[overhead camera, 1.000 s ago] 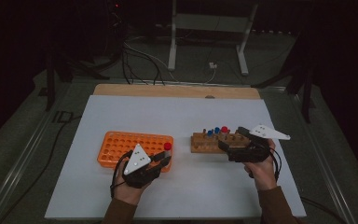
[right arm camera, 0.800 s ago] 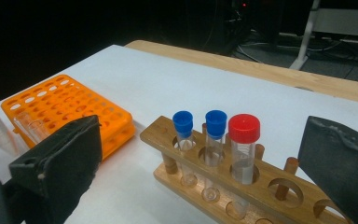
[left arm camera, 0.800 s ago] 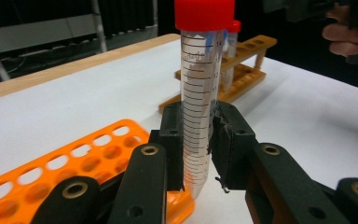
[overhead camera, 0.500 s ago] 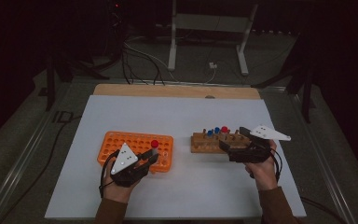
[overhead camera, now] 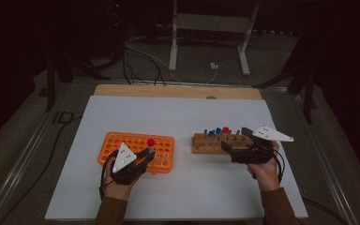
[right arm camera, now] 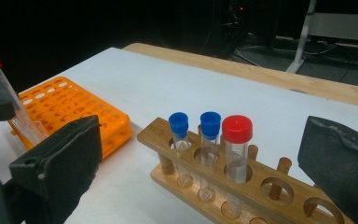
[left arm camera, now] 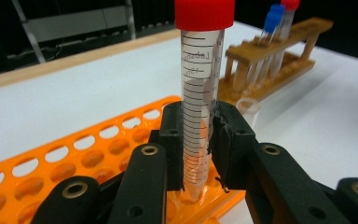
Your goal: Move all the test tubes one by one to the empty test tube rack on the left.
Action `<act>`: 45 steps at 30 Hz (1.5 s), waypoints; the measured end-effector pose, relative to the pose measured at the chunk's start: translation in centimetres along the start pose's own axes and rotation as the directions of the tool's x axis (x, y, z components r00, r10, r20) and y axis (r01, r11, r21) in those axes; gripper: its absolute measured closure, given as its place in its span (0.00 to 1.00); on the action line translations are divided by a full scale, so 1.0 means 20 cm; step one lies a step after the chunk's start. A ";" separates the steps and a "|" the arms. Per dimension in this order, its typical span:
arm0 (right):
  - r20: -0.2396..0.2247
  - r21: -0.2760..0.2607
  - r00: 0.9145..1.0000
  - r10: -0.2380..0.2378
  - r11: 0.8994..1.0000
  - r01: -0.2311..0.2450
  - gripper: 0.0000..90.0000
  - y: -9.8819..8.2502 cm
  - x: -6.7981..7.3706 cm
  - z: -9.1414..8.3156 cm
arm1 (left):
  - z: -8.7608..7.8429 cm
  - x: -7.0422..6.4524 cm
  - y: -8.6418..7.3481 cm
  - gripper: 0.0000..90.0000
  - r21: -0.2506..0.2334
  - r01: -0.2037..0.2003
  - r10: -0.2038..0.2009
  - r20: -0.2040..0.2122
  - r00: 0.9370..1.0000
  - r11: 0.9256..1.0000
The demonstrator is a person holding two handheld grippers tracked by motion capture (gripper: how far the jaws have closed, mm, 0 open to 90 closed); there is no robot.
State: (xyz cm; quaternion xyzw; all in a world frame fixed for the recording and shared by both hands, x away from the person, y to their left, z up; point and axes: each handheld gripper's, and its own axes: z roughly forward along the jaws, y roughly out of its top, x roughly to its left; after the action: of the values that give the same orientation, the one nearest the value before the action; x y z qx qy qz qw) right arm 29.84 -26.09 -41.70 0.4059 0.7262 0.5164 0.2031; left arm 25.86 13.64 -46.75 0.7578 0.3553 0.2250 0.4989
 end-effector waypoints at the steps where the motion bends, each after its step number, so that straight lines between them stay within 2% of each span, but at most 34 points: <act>1: 0.001 0.003 1.000 0.001 1.000 -0.001 0.00 0.00 0.00 0.00 | 0.01 0.00 -0.01 0.84 0.012 -0.003 0.003 -0.002 1.000 1.000; 4: 0.003 0.005 1.000 -0.003 1.000 0.003 0.00 0.00 0.00 0.00 | 0.01 0.01 -0.03 0.84 0.054 -0.008 0.009 -0.003 1.000 0.999; 9: 0.004 0.003 1.000 -0.003 1.000 0.003 0.00 -0.01 -0.01 -0.01 | 0.02 0.02 -0.07 0.84 0.132 -0.013 0.011 0.017 1.000 0.991; 18: 0.012 0.004 1.000 -0.007 1.000 0.007 0.00 0.00 -0.02 -0.01 | 0.07 0.00 -0.08 0.84 0.204 -0.057 0.055 0.015 0.998 0.977; 22: 0.025 -0.001 1.000 -0.013 1.000 0.013 0.00 0.00 -0.02 -0.01 | 0.08 0.00 -0.08 0.83 0.213 -0.053 0.049 0.020 0.999 0.976; 24: 0.029 0.001 1.000 -0.011 1.000 0.011 0.00 0.00 -0.03 -0.01 | 0.08 0.01 -0.08 0.82 0.212 -0.042 0.038 0.024 0.999 0.976; 27: 0.037 0.004 0.999 -0.008 1.000 0.008 0.00 0.00 -0.04 -0.01 | 0.06 0.01 -0.08 0.73 0.207 -0.032 0.025 0.033 0.999 0.978; 31: 0.046 0.013 0.999 -0.010 1.000 0.009 0.00 -0.01 -0.05 -0.01 | 0.03 0.02 -0.07 0.62 0.172 -0.009 0.003 0.038 0.999 0.985; 36: 0.056 0.032 0.998 -0.012 0.999 0.010 0.04 -0.01 -0.08 0.00 | 0.00 0.03 -0.05 0.41 0.103 0.031 -0.035 0.040 0.999 0.994; 39: 0.052 0.044 0.998 -0.018 0.999 0.016 0.07 -0.02 -0.08 0.01 | -0.01 0.03 -0.04 0.21 0.072 0.058 -0.059 0.024 0.998 0.996; 42: 0.058 0.058 0.998 -0.028 0.998 0.025 0.11 -0.02 -0.08 0.04 | -0.02 0.04 -0.03 0.07 0.047 0.072 -0.074 0.032 0.997 0.996; 45: 0.063 0.072 0.997 -0.036 0.997 0.031 0.17 -0.03 -0.09 0.07 | -0.03 0.03 -0.02 0.02 0.001 0.078 -0.078 0.016 0.997 0.997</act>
State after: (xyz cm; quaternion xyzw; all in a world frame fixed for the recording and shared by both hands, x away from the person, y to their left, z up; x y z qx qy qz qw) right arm 31.57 -26.83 -42.99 0.4171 0.7439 0.4733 0.2205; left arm 25.78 14.60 -46.79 0.7453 0.3806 0.1992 0.5100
